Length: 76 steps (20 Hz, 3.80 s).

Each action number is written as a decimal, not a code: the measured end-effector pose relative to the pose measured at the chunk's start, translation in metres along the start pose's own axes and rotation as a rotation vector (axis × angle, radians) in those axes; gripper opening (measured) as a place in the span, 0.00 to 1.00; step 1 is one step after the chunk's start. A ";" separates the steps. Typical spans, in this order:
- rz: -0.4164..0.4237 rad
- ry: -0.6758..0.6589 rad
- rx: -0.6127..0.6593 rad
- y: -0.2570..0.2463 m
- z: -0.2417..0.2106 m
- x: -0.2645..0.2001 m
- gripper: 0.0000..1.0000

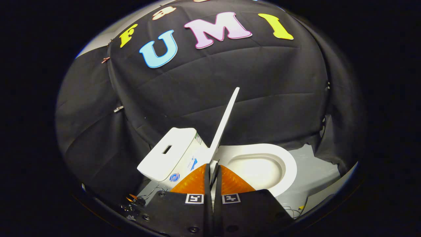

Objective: Open the toilet lid.

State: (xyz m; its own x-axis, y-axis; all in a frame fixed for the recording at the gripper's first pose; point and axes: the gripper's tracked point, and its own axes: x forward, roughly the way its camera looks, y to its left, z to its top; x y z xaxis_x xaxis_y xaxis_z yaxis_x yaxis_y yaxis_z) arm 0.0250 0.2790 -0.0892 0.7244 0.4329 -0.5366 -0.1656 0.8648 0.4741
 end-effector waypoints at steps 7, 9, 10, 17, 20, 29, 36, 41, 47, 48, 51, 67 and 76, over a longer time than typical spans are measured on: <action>0.020 -0.044 -0.129 0.035 0.009 0.006 0.06; 0.041 -0.050 -0.123 0.048 0.014 0.011 0.06; 0.051 -0.052 -0.121 0.053 0.015 0.013 0.06; 0.129 -0.059 -0.137 0.083 0.012 0.016 0.14; 0.146 -0.082 -0.164 0.095 0.016 0.018 0.23; 0.268 -0.061 -0.120 0.145 0.011 0.036 0.98; 0.299 -0.072 -0.207 0.178 0.005 0.044 0.98; 0.349 -0.079 -0.207 0.210 0.001 0.054 0.98; 0.424 -0.082 -0.253 0.250 -0.016 0.076 0.98; 0.434 -0.084 -0.242 0.254 -0.015 0.079 0.98; 0.467 -0.068 -0.191 0.266 -0.020 0.084 0.98; 0.378 -0.319 -0.205 0.169 0.060 -0.011 0.98; -0.236 -0.604 -0.297 -0.063 0.123 -0.074 1.00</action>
State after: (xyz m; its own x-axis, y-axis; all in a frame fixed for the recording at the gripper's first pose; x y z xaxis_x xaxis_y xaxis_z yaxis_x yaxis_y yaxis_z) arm 0.0642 0.1615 0.0063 0.9933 0.0830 -0.0804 -0.0715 0.9881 0.1365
